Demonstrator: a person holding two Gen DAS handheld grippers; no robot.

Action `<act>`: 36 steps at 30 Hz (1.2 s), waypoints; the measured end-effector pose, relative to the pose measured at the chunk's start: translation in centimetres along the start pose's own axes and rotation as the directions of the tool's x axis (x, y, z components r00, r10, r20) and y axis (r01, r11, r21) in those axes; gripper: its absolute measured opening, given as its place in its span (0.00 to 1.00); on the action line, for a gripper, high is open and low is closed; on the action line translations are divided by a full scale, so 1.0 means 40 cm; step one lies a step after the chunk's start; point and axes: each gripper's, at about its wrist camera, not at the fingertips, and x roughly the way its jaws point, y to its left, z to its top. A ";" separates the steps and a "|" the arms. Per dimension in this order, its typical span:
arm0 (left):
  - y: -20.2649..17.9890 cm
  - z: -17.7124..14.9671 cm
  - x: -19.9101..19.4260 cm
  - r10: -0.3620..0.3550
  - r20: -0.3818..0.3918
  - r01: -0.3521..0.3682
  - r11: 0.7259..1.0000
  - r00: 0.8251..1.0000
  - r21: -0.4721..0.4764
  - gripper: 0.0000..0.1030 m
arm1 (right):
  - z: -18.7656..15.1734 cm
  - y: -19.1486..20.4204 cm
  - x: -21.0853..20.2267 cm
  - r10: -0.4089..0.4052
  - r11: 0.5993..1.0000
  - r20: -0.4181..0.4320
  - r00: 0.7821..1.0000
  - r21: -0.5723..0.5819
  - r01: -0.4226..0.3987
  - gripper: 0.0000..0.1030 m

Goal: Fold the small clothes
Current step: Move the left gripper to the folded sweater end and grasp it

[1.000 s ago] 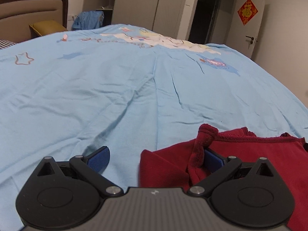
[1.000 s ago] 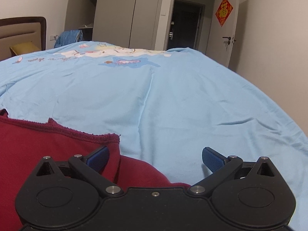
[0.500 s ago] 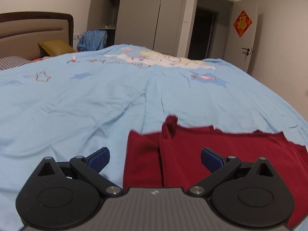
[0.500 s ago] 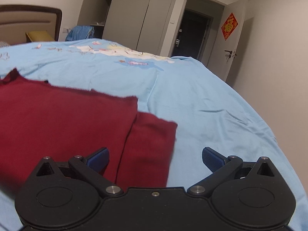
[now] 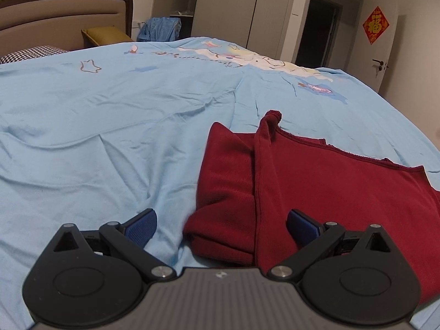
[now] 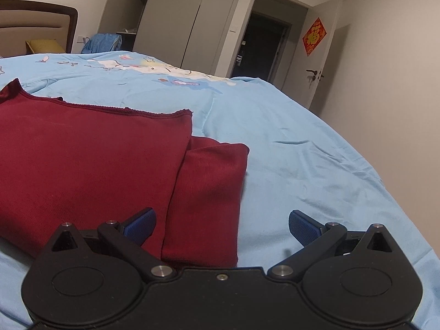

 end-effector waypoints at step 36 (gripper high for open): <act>0.012 -0.077 -0.134 -0.096 0.030 0.100 0.982 0.995 -0.163 1.00 | 0.006 0.266 -0.092 0.290 0.956 0.163 0.943 -0.001 -0.293 0.99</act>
